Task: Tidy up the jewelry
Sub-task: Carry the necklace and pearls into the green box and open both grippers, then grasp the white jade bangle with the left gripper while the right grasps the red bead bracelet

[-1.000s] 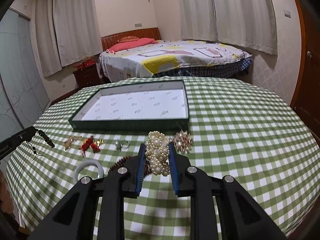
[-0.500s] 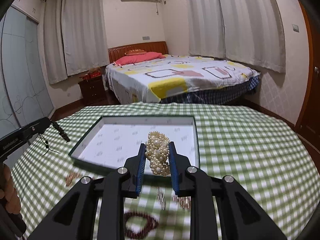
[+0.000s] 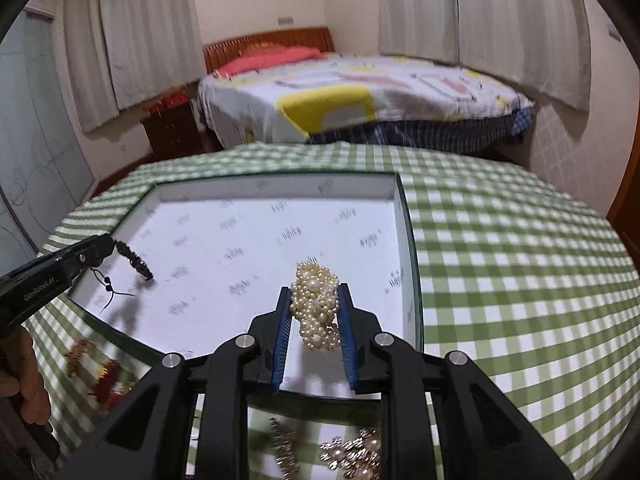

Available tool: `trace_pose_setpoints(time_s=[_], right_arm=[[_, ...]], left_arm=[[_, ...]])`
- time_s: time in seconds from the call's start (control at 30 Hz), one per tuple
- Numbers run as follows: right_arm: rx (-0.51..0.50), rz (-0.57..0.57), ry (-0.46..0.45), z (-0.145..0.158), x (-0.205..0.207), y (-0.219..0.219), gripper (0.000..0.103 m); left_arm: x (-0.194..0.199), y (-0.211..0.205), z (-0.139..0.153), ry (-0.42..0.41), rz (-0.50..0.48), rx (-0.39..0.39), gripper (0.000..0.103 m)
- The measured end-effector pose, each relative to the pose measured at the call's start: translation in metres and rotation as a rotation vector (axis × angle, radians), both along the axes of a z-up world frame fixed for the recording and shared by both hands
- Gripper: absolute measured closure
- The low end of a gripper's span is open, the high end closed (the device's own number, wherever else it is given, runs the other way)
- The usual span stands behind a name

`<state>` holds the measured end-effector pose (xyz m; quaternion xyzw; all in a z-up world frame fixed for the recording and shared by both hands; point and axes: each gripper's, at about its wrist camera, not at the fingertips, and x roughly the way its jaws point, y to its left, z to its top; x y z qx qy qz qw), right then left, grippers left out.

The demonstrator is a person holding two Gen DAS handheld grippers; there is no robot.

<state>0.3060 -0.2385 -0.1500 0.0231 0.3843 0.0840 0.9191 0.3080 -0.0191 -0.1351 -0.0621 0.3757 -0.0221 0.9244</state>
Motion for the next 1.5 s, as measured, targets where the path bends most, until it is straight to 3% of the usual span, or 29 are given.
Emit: trace_pose_setpoints(time_s=[0.33, 0.57, 0.63, 0.7, 0.8, 1.2, 1.47, 1.5], right_arm=[[-0.031, 0.014, 0.067, -0.017, 0.005, -0.002, 0.079], [-0.032, 0.020, 0.060, -0.016, 0.006, 0.000, 0.071], [-0.026, 0.012, 0.049, -0.014, 0.005, -0.001, 0.061], [-0.012, 0.005, 0.040, -0.012, 0.003, -0.003, 0.060], [-0.006, -0.003, 0.024, -0.006, -0.001, -0.005, 0.060], [0.023, -0.018, -0.043, 0.015, -0.077, 0.010, 0.060], [0.027, 0.016, -0.012, 0.000, -0.120, 0.027, 0.060], [0.025, 0.018, -0.006, -0.003, -0.123, 0.031, 0.055]], left_arm=[[0.014, 0.003, -0.033, 0.101, -0.004, 0.017, 0.086], [0.014, 0.000, -0.036, 0.103, -0.005, 0.033, 0.083], [0.013, -0.001, -0.036, 0.099, -0.005, 0.035, 0.071], [0.012, 0.000, -0.034, 0.091, 0.000, 0.029, 0.062], [0.006, 0.003, -0.029, 0.080, 0.005, 0.016, 0.058], [-0.072, 0.004, 0.012, -0.053, 0.044, 0.001, 0.049], [-0.123, 0.011, 0.014, -0.050, 0.072, -0.002, 0.047], [-0.128, 0.013, 0.012, -0.046, 0.075, -0.002, 0.047]])
